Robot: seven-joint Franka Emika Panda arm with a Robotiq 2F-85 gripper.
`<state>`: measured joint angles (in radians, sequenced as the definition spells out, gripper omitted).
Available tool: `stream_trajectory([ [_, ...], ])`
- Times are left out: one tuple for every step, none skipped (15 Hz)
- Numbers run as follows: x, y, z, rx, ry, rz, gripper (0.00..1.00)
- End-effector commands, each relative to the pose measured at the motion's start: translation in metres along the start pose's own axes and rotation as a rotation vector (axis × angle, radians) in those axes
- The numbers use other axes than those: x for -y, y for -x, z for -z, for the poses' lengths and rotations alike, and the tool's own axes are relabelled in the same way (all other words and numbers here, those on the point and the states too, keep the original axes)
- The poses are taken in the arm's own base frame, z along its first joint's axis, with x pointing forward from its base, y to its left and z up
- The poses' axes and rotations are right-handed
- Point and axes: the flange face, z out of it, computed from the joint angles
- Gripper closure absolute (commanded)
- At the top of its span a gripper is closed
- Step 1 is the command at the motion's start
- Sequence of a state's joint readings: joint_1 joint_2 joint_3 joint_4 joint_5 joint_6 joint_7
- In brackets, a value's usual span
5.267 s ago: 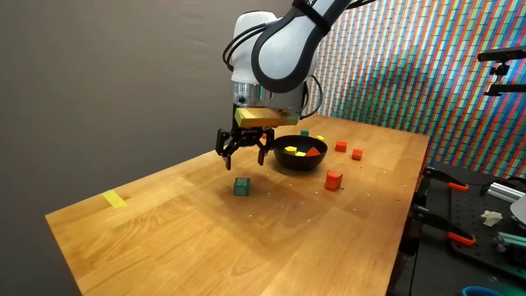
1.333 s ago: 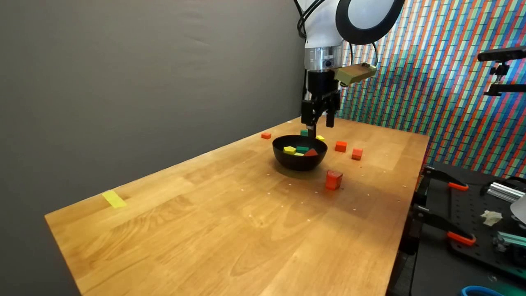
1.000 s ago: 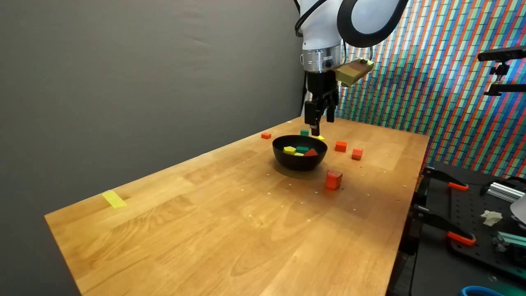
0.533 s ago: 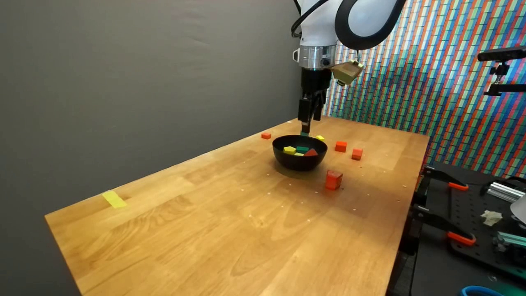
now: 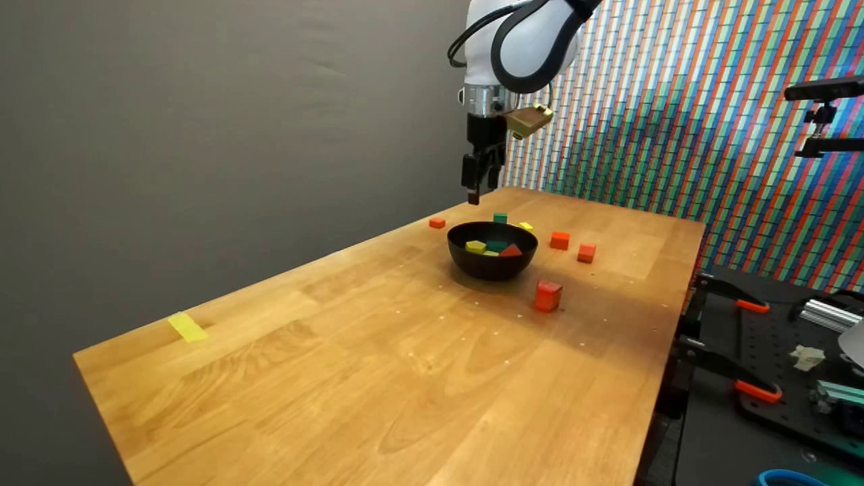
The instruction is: Put the blocks in the bowl
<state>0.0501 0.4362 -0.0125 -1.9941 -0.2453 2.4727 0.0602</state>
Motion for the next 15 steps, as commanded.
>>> stream_trajectory([
  [-0.001,-0.055,-0.029,0.02,0.015,-0.01,0.0],
  [0.0,-0.066,-0.035,0.018,0.034,-0.015,0.0],
  [0.0,-0.077,-0.041,0.009,0.049,-0.022,0.0],
  [-0.002,-0.088,-0.047,0.003,0.066,-0.032,0.0],
  [-0.004,-0.098,-0.052,-0.003,0.077,-0.043,0.0],
  [-0.008,-0.106,-0.058,-0.007,0.079,-0.055,0.0],
  [-0.011,-0.115,-0.063,-0.01,0.088,-0.066,0.0],
  [-0.015,-0.122,-0.069,-0.013,0.091,-0.079,0.0],
  [-0.019,-0.128,-0.074,-0.008,0.089,-0.091,0.0],
  [-0.025,-0.133,-0.08,-0.006,0.085,-0.109,0.0],
  [-0.029,-0.138,-0.086,-0.001,0.085,-0.125,0.0],
  [-0.035,-0.142,-0.093,0.01,0.069,-0.131,0.0],
  [-0.039,-0.145,-0.098,0.019,0.061,-0.14,0.0],
  [-0.043,-0.147,-0.104,0.03,0.045,-0.148,0.0],
  [-0.047,-0.149,-0.11,0.039,0.023,-0.158,0.25],
])
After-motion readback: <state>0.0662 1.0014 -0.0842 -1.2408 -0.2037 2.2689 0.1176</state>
